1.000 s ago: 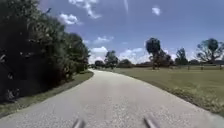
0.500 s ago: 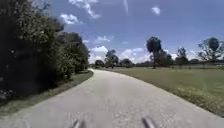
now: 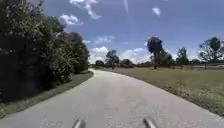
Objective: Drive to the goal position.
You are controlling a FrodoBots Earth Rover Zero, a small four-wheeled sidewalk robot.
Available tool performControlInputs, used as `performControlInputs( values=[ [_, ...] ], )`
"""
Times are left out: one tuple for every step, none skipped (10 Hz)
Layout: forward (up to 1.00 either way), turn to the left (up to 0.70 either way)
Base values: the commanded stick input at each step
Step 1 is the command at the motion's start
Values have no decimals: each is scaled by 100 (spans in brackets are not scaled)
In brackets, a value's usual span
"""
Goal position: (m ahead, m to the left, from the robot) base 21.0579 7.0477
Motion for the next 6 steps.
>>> performControlInputs(
  values=[
    [50, 0],
    [50, 0],
    [50, 0],
    [50, 0],
    [50, 0],
    [50, 0]
  ],
)
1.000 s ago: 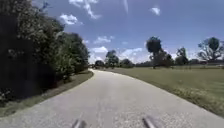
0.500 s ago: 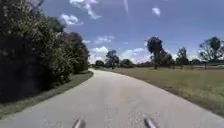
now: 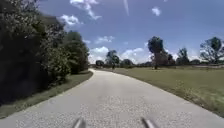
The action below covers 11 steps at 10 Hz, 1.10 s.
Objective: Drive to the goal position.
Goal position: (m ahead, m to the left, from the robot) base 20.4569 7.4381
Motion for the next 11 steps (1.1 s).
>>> performControlInputs(
  values=[
    [50, 0],
    [50, 0],
    [50, 0],
    [50, 0],
    [50, 0],
    [50, 0],
    [50, 0],
    [50, 0],
    [50, 0],
    [50, 0],
    [50, 0]
  ],
)
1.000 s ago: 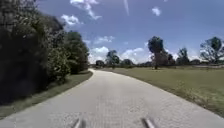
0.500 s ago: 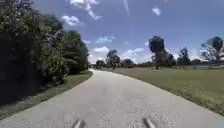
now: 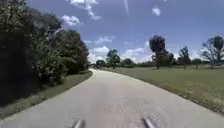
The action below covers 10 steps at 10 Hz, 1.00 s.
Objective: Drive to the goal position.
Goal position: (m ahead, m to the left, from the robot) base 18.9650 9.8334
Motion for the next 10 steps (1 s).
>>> performControlInputs(
  values=[
    [50, 0],
    [50, 0],
    [50, 0],
    [50, 0],
    [50, 0],
    [50, 0],
    [50, 0],
    [50, -21],
    [50, -48],
    [50, -50]
  ],
)
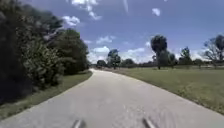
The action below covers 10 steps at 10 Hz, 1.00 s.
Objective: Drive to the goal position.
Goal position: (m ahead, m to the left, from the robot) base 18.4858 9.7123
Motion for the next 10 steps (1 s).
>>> performControlInputs(
  values=[
    [50, -50],
    [50, -50],
    [50, -15],
    [50, 0],
    [50, 0],
    [50, 0],
    [50, 0],
    [50, 0],
    [50, 0],
    [50, 0]
  ],
)
